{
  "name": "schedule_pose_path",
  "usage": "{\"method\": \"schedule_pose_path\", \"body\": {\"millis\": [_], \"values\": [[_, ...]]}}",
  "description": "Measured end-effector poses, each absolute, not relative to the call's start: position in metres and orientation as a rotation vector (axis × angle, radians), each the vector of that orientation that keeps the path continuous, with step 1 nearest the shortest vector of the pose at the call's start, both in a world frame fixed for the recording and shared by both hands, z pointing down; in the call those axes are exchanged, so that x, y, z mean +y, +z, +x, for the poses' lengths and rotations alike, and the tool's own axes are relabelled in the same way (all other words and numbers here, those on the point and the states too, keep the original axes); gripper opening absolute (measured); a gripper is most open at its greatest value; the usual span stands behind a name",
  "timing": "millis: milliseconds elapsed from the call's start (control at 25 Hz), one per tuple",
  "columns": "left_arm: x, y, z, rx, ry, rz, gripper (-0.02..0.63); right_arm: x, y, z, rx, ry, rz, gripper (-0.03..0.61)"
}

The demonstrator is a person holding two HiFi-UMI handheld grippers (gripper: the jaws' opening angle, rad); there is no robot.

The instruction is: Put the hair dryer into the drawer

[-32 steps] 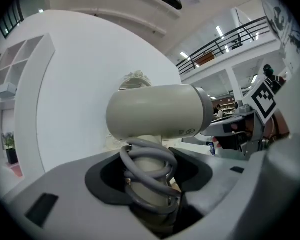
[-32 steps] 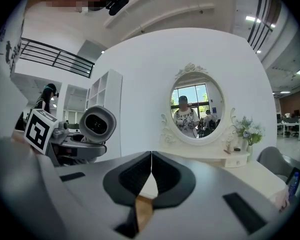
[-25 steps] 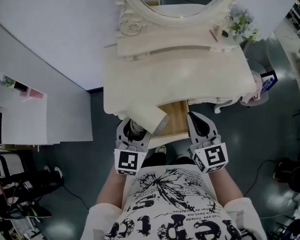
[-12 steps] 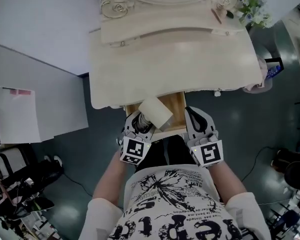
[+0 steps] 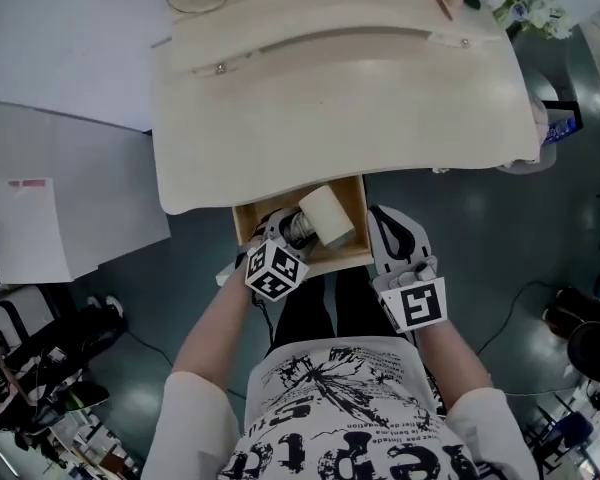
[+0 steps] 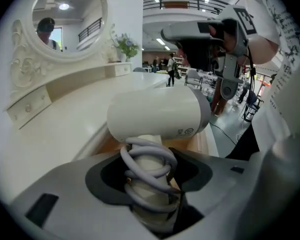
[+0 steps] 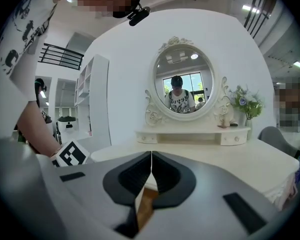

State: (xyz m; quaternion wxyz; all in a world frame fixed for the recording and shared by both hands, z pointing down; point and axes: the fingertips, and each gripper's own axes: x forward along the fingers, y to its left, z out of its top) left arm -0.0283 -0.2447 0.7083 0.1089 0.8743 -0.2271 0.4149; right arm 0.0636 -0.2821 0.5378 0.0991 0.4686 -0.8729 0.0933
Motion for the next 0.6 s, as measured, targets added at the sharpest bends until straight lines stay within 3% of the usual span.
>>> {"method": "schedule_pose_path", "body": {"millis": [600], "values": [[-0.226,0.798,-0.014,-0.270,1.567,2.447,0.249,-0.287,0.564,0.087,-2.565,0.350,1.401,0.018]]}}
